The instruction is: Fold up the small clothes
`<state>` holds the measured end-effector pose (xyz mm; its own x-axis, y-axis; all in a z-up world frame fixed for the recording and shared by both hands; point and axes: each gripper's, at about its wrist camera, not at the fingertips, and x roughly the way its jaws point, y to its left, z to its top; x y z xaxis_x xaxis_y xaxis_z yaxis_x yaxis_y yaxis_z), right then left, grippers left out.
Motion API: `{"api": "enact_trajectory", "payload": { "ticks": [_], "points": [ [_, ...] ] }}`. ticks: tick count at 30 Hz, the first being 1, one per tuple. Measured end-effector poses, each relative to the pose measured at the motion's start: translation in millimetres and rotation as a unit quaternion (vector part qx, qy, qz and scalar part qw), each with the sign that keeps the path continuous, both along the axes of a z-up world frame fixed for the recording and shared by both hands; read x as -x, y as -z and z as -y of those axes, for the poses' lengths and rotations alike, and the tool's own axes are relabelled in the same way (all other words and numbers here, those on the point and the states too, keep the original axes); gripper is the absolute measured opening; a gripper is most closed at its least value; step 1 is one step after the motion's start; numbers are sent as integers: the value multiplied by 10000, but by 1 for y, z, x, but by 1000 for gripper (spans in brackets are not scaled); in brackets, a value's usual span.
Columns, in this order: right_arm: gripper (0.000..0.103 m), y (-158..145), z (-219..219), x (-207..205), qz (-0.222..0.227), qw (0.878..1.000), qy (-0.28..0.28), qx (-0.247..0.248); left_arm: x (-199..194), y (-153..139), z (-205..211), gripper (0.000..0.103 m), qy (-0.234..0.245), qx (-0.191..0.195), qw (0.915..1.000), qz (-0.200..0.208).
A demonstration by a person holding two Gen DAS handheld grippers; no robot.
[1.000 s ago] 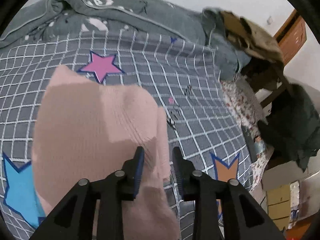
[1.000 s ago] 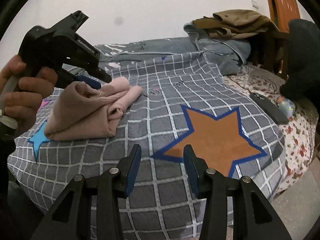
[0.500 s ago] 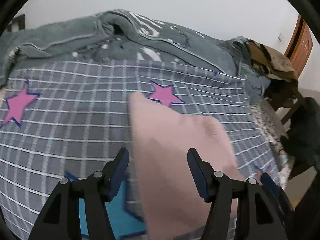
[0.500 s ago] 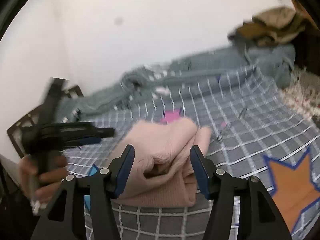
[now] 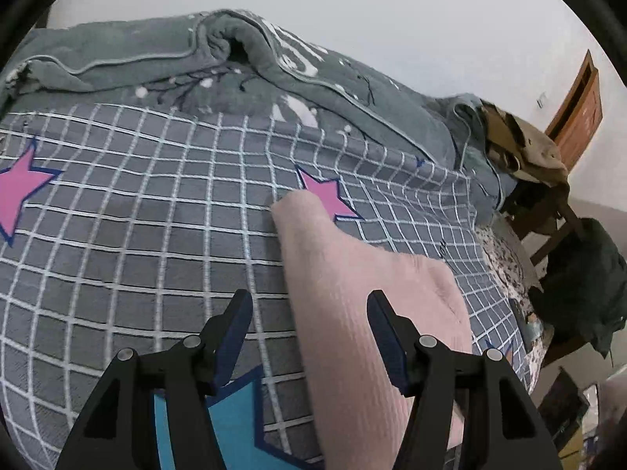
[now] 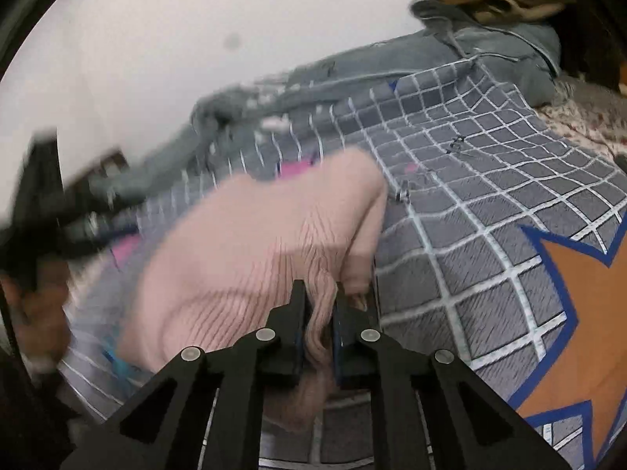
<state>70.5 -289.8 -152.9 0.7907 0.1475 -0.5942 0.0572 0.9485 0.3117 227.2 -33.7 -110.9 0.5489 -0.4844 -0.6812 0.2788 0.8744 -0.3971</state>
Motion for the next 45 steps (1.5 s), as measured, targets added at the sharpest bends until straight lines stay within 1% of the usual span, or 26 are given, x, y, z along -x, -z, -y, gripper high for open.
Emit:
{"api": "enact_trajectory", "payload": {
  "ticks": [1, 3, 4, 5, 7, 8, 10, 11, 13, 14, 16, 19, 22, 24, 28, 29, 30, 31, 32, 33, 34, 36, 37, 39, 41, 45],
  "points": [
    [14, -5, -3, -1, 36, 9999, -32, 157, -2, 3, 4, 59, 61, -14, 10000, -24],
    [24, -20, -6, -1, 220, 9987, -78, 455, -6, 7, 9, 59, 121, -40, 9999, -58],
    [35, -28, -5, -2, 354, 9982, -48, 485, -7, 8, 11, 59, 136, -48, 9999, -67],
    [43, -32, -4, -4, 431, 9978, -18, 500, -8, 10, 12, 59, 155, -52, 9998, -80],
    [47, -41, -3, -18, 530, 9971, -4, 541, -10, 14, 12, 59, 200, -37, 9997, -130],
    [47, -42, -3, -27, 473, 9974, -16, 536, -11, 16, 12, 59, 234, -28, 9996, -172],
    [49, -39, -3, -46, 196, 9988, 39, 450, -10, 21, 8, 59, 290, 29, 9993, -244],
    [49, -35, -1, -54, 48, 9992, 87, 395, -10, 24, 6, 59, 309, 78, 9991, -283],
    [49, -19, 4, -71, -358, 9993, 43, 132, -14, 32, 4, 59, 379, 178, 9981, -455],
    [51, -12, 6, -73, -455, 9989, 28, 65, -16, 36, 4, 59, 410, 203, 9975, -546],
    [58, -3, 10, -73, -460, 9989, 101, 72, -20, 45, 5, 61, 449, 279, 9959, -731],
    [59, 4, 17, -72, -456, 9989, 48, 72, -24, 52, 6, 63, 559, 582, 9931, -855],
    [59, 9, 25, -71, -453, 9990, 12, -26, -26, 55, 15, 63, 634, 596, 9921, -904],
    [59, 13, 30, -73, -488, 9984, -34, -277, -26, 56, 22, 63, 671, 530, 9922, -911],
    [59, 16, 35, -79, -556, 9962, -189, -640, -30, 63, 33, 58, 644, 546, 9913, -1006],
    [58, 17, 36, -82, -582, 9948, -267, -792, -29, 63, 34, 53, 605, 539, 9920, -972],
    [56, 17, 37, -83, -589, 9938, -328, -882, -28, 62, 34, 47, 565, 531, 9927, -923],
    [49, 18, 37, -85, -579, 9919, -423, -1049, -27, 61, 34, 43, 518, 517, 9936, -860],
    [43, 17, 37, -86, -569, 9908, -469, -1131, -25, 59, 34, 38, 477, 492, 9945, -794],
    [40, 14, 35, -86, -523, 9902, -502, -1192, -23, 56, 33, 35, 445, 485, 9952, -729],
    [36, 10, 31, -86, -479, 9913, -539, -1105, -22, 53, 31, 35, 413, 491, 9959, -642],
    [32, -2, 22, -85, -385, 9939, -525, -892, -21, 48, 26, 33, 351, 554, 9963, -556],
    [30, -9, 17, -86, -319, 9943, -527, -876, -22, 44, 19, 33, 293, 654, 9961, -523],
    [29, -18, 11, -90, -213, 9934, -598, -955, -24, 38, 8, 32, 192, 742, 9959, -478],
    [28, -27, 4, -99, -145, 9909, -729, -1118, -28, 29, -9, 32, 9, 731, 9965, -401],
    [28, -36, -24, -133, -76, 9856, -1001, -1362, -45, 8, -47, 32, -368, 709, 9964, -267]
  ]
}}
